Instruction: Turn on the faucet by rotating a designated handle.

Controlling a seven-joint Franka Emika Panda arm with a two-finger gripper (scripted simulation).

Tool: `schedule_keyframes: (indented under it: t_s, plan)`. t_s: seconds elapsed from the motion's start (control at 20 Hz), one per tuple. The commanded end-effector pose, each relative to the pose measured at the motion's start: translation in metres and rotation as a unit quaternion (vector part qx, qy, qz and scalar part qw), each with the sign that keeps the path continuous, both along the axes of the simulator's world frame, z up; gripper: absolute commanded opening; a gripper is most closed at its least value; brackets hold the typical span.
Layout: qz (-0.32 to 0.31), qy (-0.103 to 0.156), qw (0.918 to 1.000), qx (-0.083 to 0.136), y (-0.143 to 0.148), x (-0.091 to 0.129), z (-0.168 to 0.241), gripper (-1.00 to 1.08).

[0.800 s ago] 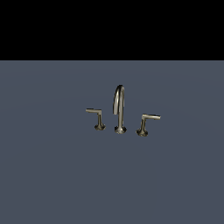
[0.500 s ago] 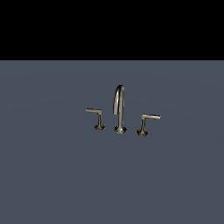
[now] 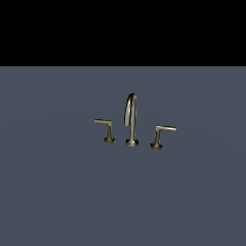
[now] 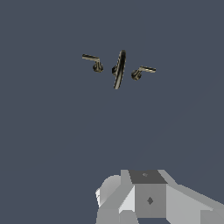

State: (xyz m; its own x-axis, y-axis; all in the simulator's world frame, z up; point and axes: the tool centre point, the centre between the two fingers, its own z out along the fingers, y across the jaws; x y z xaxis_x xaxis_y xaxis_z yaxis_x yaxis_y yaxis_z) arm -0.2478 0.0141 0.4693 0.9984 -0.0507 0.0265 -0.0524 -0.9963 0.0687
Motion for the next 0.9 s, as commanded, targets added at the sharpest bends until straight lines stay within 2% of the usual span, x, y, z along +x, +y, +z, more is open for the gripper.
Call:
schedule_keyframes:
  t_s: [0.0, 0.4, 0.85]
  plan:
    - [-0.019, 0.000, 0.9998, 0.001, 0.007, 0.003, -0.009, -1.00]
    - [-0.101, -0.002, 0.9949, 0.005, 0.034, 0.021, -0.046, -1.00]
    - [-0.197, -0.004, 0.9804, 0.009, 0.062, 0.049, -0.089, -1.00]
